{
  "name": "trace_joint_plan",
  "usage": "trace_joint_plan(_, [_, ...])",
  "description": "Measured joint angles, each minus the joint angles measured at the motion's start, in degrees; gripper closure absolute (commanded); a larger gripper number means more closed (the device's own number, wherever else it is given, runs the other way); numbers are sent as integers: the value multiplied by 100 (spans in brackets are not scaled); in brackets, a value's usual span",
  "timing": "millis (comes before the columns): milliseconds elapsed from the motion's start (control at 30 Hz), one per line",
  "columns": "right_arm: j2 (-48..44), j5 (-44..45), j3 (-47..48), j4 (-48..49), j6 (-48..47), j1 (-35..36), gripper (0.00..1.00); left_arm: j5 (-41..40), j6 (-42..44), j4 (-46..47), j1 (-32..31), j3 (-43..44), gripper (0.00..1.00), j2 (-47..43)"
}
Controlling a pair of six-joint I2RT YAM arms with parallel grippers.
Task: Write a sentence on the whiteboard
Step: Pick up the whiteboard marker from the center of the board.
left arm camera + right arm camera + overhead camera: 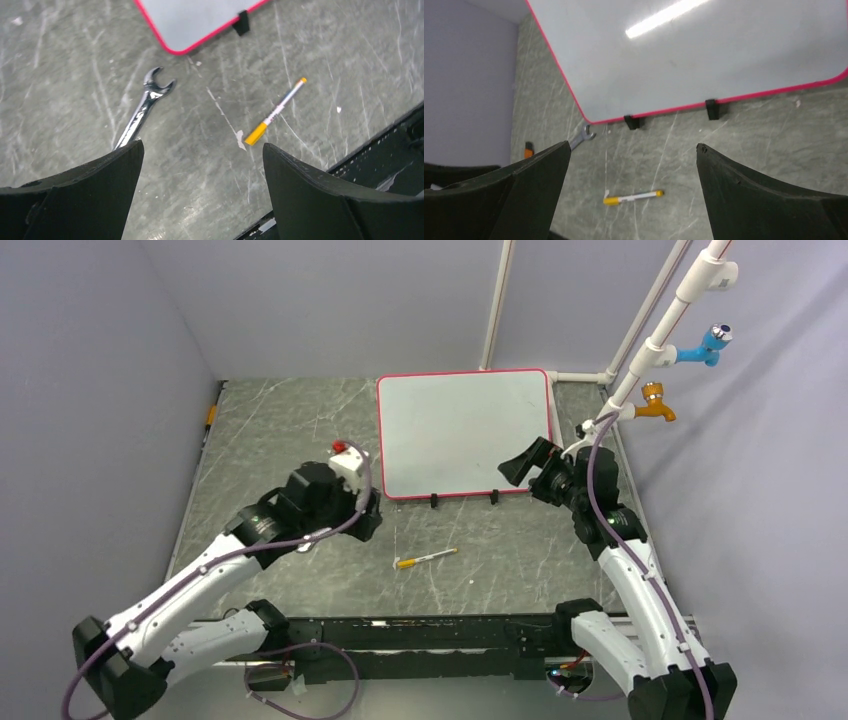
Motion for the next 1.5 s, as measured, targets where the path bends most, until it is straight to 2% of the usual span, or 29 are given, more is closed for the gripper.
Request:
trace_joint_plan(133, [-20, 94, 0, -179, -20, 501, 2, -293, 98, 186, -730, 98, 8, 507])
trace_joint_plan(300, [-20, 433, 0, -393, -70, 1353, 4, -501, 138, 407, -1259, 103, 7, 1117])
trace_joint_plan(533, [-17, 673, -2, -494, -118, 1606, 4, -457, 361, 903, -1665, -72, 11, 1602])
trace_joint_plan(1133, [-166, 863, -57, -1086, -264, 1650, 1, 833, 1346, 1626, -1908, -264, 31, 3252])
trace_joint_plan(1433, [-197, 861, -66, -1139, -339, 1650, 1, 863, 1528, 1871, -1912, -232, 39, 3810])
trace_joint_plan(1500, [-197, 859, -66, -1156, -343, 1650, 1, 852, 1574, 1915, -1912, -232, 47, 3897])
